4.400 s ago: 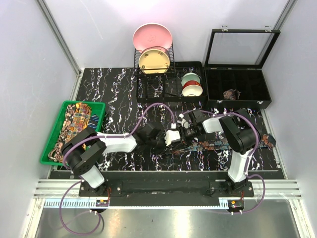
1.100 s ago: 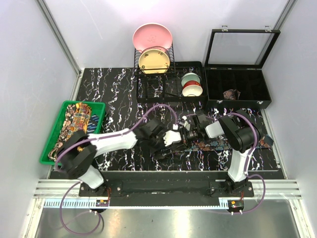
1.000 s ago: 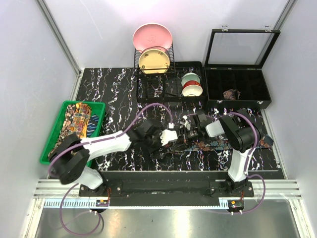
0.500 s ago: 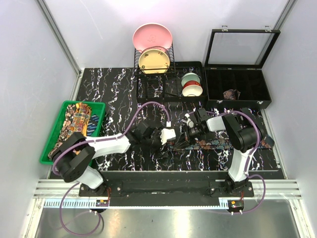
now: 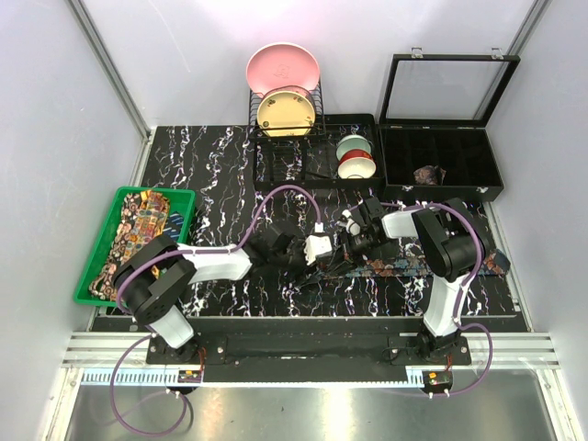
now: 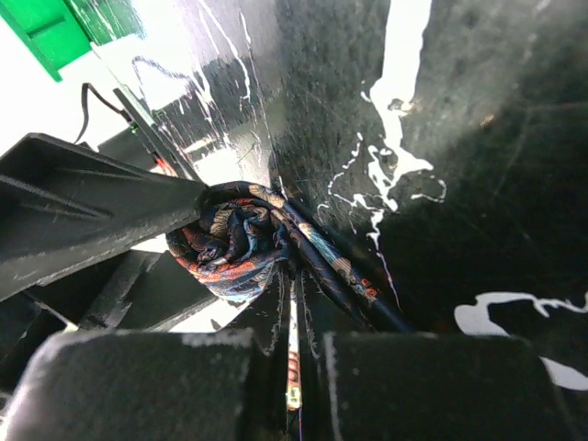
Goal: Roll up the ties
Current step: Roll the tie at the center of the board.
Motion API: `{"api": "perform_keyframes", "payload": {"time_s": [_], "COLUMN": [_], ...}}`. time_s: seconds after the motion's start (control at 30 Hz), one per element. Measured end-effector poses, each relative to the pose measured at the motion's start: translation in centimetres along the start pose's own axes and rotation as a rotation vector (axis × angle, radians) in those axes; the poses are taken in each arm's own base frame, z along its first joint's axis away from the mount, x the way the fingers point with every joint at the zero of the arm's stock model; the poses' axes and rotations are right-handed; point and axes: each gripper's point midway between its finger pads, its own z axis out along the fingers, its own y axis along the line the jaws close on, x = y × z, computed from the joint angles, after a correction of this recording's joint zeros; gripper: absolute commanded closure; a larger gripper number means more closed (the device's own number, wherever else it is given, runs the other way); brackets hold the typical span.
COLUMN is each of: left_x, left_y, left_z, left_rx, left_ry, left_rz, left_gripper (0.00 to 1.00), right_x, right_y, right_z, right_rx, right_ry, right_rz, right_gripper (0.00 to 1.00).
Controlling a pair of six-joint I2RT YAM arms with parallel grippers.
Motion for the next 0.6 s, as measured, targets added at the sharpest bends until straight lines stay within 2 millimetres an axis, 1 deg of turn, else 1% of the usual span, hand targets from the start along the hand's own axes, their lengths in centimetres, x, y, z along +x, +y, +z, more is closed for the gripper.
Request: {"api": "perform_keyframes", "payload": {"time_s": [0.07, 0.1, 0.17, 0.27, 0.3, 0.33, 0.4, 0.43, 0.5, 0.53, 0.57, 0.6], "left_x": [-0.4, -0.5, -0.7, -0.7, -0.7, -0.8, -0.8, -0.9, -0.9, -0.9, -0.9, -0.9], "left_y": [0.1, 0.2, 0.2, 0.1, 0.1, 0.1, -0.1, -0.1, -0.1, -0.1, -0.2, -0.2], "left_z": [0.2, 0.3, 0.6, 1.2, 1.4, 1.5, 1.8, 1.8, 1.9, 1.9, 1.9, 1.9], "left_rx": [0.001, 0.002, 0.009, 0.031, 0.036, 0.038, 0.05, 0.054, 0.059, 0.064, 0.067, 0.071], "left_ry": [-0.014, -0.021, -0.026, -0.02, -0.017, -0.016, -0.009, -0.004, 0.007, 0.018, 0.03, 0.046], "left_rz": [0.008, 0.011, 0.016, 0.016, 0.016, 0.017, 0.02, 0.021, 0.02, 0.02, 0.025, 0.028], "left_gripper": [0.47, 0.51, 0.55, 0.56, 0.58, 0.64, 0.68, 0.74, 0.81, 0.87, 0.89, 0.91], "right_x": [0.0, 0.0, 0.0, 0.0, 0.0, 0.0, 0.0, -0.1, -0.1, -0.1, -0.1, -0.1], "right_y": [0.0, 0.0, 0.0, 0.0, 0.0, 0.0, 0.0, 0.0, 0.1, 0.1, 0.1, 0.1], "right_z": [0.0, 0.0, 0.0, 0.0, 0.0, 0.0, 0.0, 0.0, 0.0, 0.0, 0.0, -0.1], "right_rx": [-0.002, -0.005, -0.011, -0.017, -0.019, -0.021, -0.026, -0.029, -0.034, -0.037, -0.04, -0.044], "right_ry": [0.003, 0.006, 0.009, 0.012, 0.013, 0.014, 0.014, 0.015, 0.016, 0.015, 0.014, 0.011], "right_rz": [-0.003, -0.006, -0.013, -0.02, -0.022, -0.024, -0.028, -0.03, -0.034, -0.035, -0.036, -0.036], "right_gripper": [1.0, 1.0, 1.0, 1.0, 1.0, 1.0, 1.0, 1.0, 1.0, 0.96, 0.9, 0.8]}}
